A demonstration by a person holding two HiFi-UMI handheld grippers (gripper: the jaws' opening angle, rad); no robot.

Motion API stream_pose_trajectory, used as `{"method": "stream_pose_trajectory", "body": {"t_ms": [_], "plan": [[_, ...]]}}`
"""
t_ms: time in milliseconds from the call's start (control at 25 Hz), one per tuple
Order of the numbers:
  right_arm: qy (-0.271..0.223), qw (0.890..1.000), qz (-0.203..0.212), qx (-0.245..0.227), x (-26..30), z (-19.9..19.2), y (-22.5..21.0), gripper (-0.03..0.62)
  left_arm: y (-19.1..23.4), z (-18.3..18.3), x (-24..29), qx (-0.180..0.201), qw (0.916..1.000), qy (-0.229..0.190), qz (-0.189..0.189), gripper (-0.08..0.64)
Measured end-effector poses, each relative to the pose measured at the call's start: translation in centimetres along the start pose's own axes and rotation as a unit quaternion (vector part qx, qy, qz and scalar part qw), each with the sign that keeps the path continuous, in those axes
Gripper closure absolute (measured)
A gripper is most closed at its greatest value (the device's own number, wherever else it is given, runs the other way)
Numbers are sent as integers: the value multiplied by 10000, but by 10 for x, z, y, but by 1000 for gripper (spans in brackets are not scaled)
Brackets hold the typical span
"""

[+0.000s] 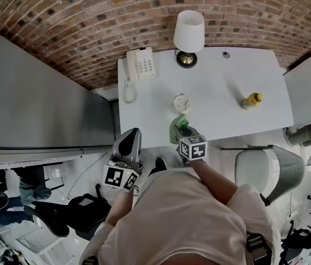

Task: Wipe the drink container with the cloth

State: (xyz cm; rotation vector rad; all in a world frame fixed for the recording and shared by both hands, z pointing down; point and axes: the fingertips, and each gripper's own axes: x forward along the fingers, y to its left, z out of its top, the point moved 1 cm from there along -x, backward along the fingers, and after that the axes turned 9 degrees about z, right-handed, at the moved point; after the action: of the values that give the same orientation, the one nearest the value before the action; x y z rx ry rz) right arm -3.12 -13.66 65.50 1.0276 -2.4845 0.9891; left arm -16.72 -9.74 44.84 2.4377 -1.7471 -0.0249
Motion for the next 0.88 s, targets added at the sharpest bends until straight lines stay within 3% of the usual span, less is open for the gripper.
{"method": "stream_pose_trajectory", "body": {"t_ms": [200, 640, 880], "plan": [[335, 9994, 3, -95, 13, -21, -2, 538, 2, -1, -3, 25, 10000, 34, 47, 551], [510, 9892, -447, 1296, 40, -54, -31, 538, 22, -3, -13, 42, 9997, 86, 212, 551], [382, 9855, -731, 1480, 55, -56, -50, 538, 32, -3, -14, 79, 9998, 103, 176, 551]]}}
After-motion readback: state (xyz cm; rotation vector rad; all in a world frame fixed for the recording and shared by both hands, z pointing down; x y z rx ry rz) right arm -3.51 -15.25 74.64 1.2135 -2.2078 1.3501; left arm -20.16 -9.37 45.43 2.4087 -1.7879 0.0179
